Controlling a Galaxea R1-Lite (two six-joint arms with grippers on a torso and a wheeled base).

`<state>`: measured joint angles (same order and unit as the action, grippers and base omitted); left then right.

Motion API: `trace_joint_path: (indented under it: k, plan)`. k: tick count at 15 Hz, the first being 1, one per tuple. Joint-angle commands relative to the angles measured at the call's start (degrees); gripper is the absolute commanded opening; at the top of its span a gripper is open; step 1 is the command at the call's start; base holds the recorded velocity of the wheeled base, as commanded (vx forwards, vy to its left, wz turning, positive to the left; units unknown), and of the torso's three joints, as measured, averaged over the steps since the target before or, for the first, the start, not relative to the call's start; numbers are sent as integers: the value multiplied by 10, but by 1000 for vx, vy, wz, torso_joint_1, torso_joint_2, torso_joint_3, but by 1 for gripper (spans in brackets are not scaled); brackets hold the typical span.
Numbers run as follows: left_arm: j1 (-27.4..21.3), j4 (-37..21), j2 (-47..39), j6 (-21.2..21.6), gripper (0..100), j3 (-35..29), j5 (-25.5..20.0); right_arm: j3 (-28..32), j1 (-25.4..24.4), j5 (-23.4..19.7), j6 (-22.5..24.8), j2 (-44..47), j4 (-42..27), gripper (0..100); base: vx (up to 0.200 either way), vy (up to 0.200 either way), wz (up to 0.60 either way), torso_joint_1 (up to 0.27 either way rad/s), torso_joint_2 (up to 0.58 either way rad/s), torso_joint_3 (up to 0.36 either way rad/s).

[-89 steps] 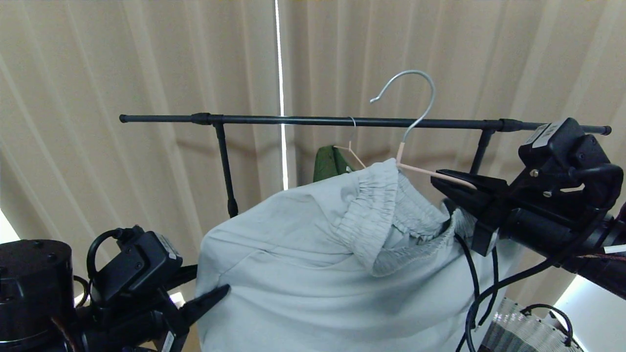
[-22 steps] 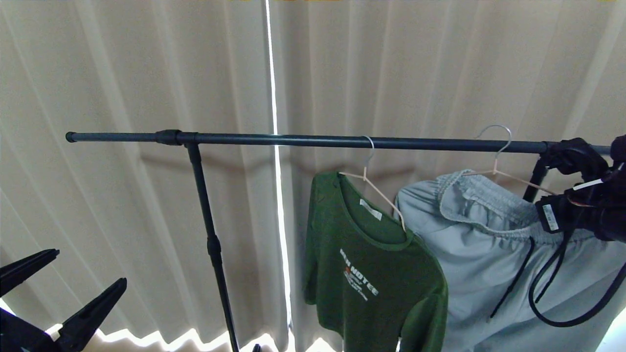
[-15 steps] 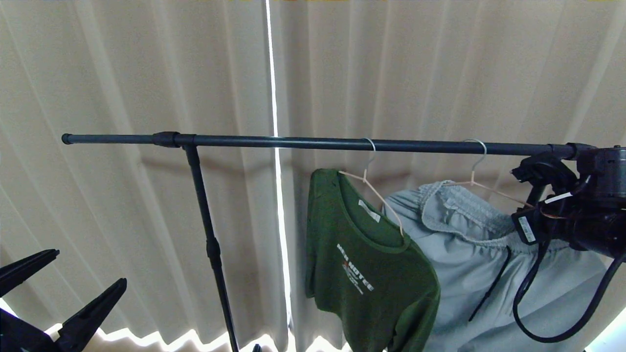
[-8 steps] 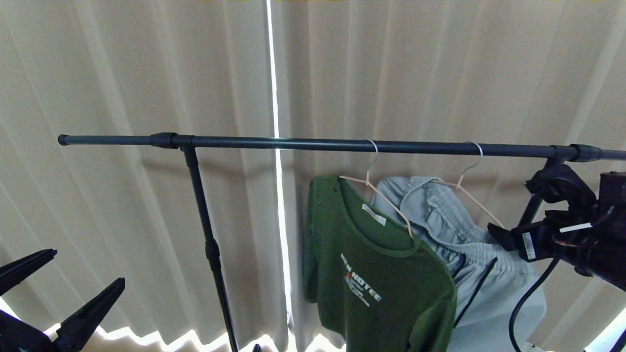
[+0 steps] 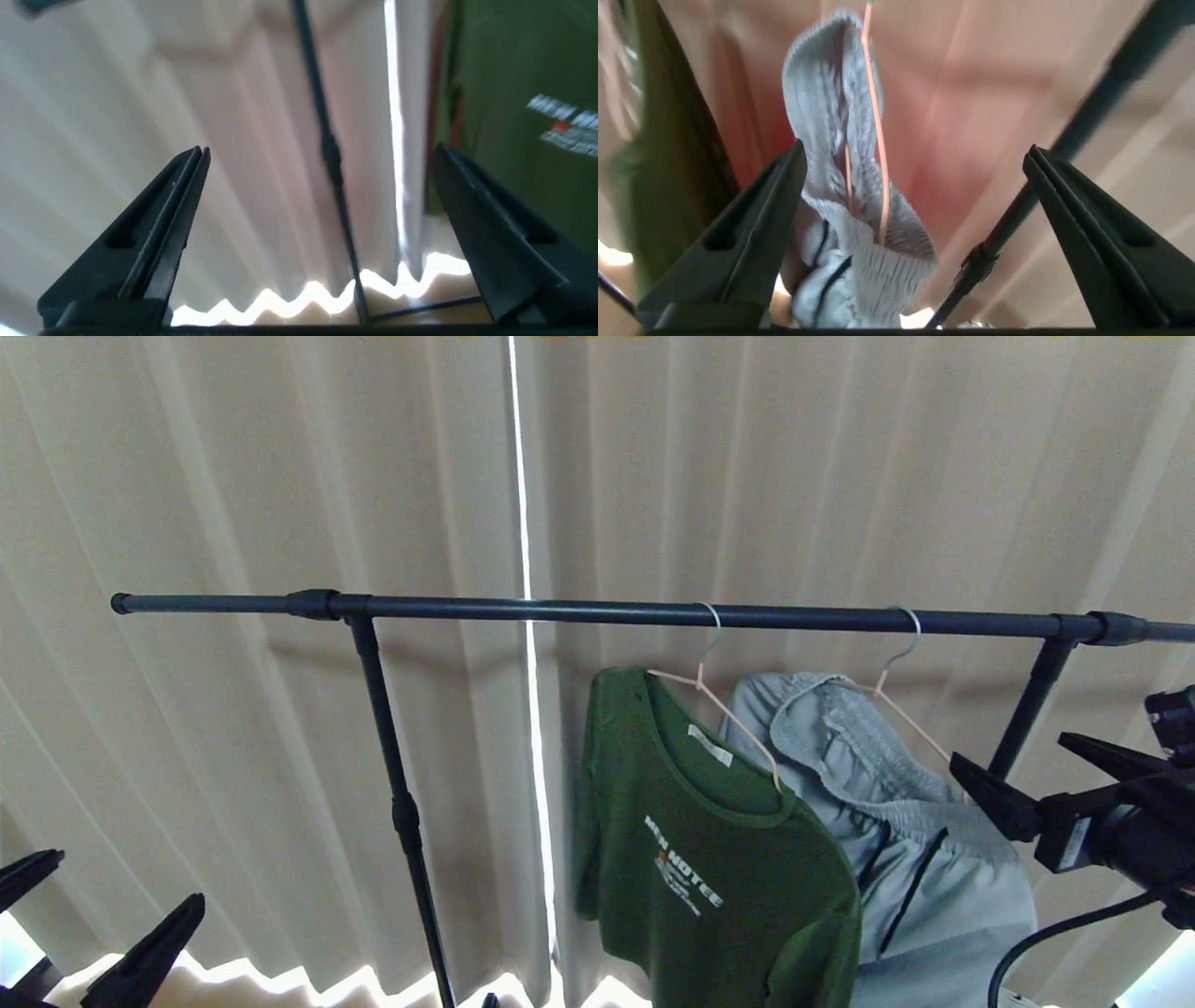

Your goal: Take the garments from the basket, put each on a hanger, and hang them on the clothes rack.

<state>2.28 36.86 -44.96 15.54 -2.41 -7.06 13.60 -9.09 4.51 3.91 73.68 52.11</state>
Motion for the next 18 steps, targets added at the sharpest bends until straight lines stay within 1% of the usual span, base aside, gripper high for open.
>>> trace_joint_path:
  k: [1,2,3,4,5,6,7,8,9,10,11,12,13,14,16,17,18]
  plan:
    - [58,-14,62,-11,100,24,2,-53,0,1,-1,-120,-11,100,0,0,0,0,0,0]
    - [70,-33,79,-18,100,24,2,-60,0,2,0,-138,-18,100,0,0,0,0,0,0]
    - [86,-72,116,-32,100,24,0,-67,0,2,2,-180,-47,100,0,0,0,0,0,0]
    - [90,-138,174,-32,100,24,0,-68,0,2,2,-249,-135,100,0,0,0,0,0,0]
    - [90,-185,220,-32,100,24,0,-67,1,2,2,-310,-215,100,0,0,0,0,0,0]
    - [90,-239,274,-32,100,24,-1,-61,1,3,2,-377,-313,100,0,0,0,0,0,0]
    - [89,-264,296,-32,100,24,-2,-58,1,3,2,-406,-359,100,0,0,0,0,0,0]
    - [86,-335,357,-30,100,24,-5,-33,3,8,3,-499,-524,100,0,0,0,0,0,0]
    - [80,-364,382,-30,100,22,-13,-6,3,8,3,-556,-628,100,0,0,0,0,0,0]
    - [69,-378,388,-30,100,16,-37,22,3,9,2,-609,-733,100,0,0,0,0,0,0]
    - [65,-380,389,-31,100,15,-59,36,5,10,2,-645,-796,100,0,0,0,0,0,0]
    - [60,-381,387,-31,100,15,-77,41,15,19,2,-673,-831,100,0,0,0,0,0,0]
    - [52,-381,388,-32,100,14,-88,39,31,34,1,-685,-845,100,0,0,0,0,0,0]
    - [49,-380,390,-32,100,15,-88,37,56,45,2,-688,-845,100,0,0,0,0,0,0]
    - [49,-380,390,-40,100,16,-88,28,78,41,3,-716,-845,100,0,0,0,0,0,0]
    - [49,-380,390,-52,100,17,-88,26,89,37,3,-737,-843,100,0,0,0,0,0,0]
    - [49,-379,390,-53,100,17,-90,22,89,30,-3,-737,-831,100,0,0,0,0,0,0]
